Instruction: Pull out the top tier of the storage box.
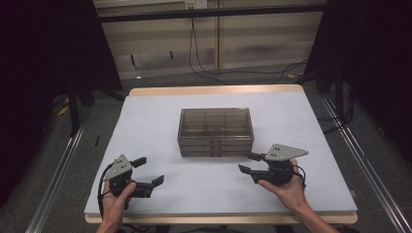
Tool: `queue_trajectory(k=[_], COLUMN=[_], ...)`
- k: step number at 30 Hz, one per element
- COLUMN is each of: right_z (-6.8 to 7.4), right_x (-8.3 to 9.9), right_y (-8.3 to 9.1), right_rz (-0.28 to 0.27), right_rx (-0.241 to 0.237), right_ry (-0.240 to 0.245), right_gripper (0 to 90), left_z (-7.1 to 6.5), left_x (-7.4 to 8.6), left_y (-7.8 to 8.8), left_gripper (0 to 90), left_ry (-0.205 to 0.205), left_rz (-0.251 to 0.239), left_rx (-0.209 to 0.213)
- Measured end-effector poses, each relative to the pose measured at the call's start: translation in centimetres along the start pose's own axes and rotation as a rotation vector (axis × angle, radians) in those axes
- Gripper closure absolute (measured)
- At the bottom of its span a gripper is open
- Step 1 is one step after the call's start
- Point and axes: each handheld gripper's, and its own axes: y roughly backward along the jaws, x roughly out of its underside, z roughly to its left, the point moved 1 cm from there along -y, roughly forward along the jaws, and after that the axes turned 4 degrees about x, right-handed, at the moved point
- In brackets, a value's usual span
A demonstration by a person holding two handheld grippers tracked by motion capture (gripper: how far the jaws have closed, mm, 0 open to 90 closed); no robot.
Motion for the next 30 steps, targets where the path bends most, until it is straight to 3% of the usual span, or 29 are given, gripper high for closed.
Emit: queue_trajectory(k=[4,10,18,30], right_z=[0.2,1.0,2.2,4.3], right_x=[0.0,-0.2,-0.3,-0.8], right_y=[-0.4,-0.7,-1.5,-3.3], right_rz=[0.011,0.039,0.092,0.118], right_rx=[0.008,0.021,0.070,0.163], right_ry=[0.004,0.067,0.207,0.450], right_gripper=[38.9,44.1,62.5,59.9], left_z=[-0.1,-0.1,-0.2,-0.1], left_x=[0.0,0.1,0.0,0.1], left_y=[0.2,0.3,0.3,0.4], left_gripper=[3.2,3.2,3.2,3.2], left_ry=[-0.005,0.001,-0.002,0.001], left_rz=[0.003,-0.001,-0.001,-0.006], left_rx=[-0.013,-0.005,-0.015,-0.006])
